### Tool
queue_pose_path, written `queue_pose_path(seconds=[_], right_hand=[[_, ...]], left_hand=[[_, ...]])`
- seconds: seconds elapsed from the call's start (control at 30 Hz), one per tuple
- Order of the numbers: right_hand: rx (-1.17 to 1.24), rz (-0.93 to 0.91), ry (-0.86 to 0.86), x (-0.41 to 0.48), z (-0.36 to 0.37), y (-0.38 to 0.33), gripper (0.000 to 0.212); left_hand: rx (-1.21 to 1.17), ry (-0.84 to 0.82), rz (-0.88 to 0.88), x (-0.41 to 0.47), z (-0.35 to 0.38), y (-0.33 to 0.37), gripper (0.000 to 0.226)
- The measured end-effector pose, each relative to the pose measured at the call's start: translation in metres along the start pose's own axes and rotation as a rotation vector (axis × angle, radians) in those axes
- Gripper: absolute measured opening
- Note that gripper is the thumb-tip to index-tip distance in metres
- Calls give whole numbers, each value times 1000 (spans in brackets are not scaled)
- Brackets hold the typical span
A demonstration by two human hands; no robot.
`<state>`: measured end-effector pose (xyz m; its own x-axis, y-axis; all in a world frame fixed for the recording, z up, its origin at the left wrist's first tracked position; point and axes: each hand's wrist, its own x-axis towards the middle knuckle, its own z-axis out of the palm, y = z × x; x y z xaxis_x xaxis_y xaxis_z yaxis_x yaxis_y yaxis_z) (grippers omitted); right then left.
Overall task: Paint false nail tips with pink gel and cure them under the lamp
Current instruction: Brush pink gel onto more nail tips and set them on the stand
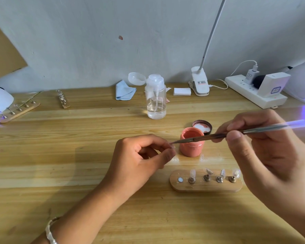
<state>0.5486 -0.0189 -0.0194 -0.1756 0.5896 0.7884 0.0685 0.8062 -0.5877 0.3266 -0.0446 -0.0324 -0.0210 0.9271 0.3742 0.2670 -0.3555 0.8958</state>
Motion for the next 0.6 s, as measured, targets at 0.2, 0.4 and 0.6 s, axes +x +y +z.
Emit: queue_pose_path(seconds=[0.2, 0.4, 0.6], right_hand=[[19, 34, 46, 0, -4, -6, 7], [-11, 35, 35, 2, 1, -5, 8], [35, 57, 52, 1, -2, -10, 2]], left_hand=[[-30, 1, 5, 0, 0, -1, 9], [-31, 5, 31, 0, 0, -1, 7], [-53, 14, 19, 0, 0, -2, 8]])
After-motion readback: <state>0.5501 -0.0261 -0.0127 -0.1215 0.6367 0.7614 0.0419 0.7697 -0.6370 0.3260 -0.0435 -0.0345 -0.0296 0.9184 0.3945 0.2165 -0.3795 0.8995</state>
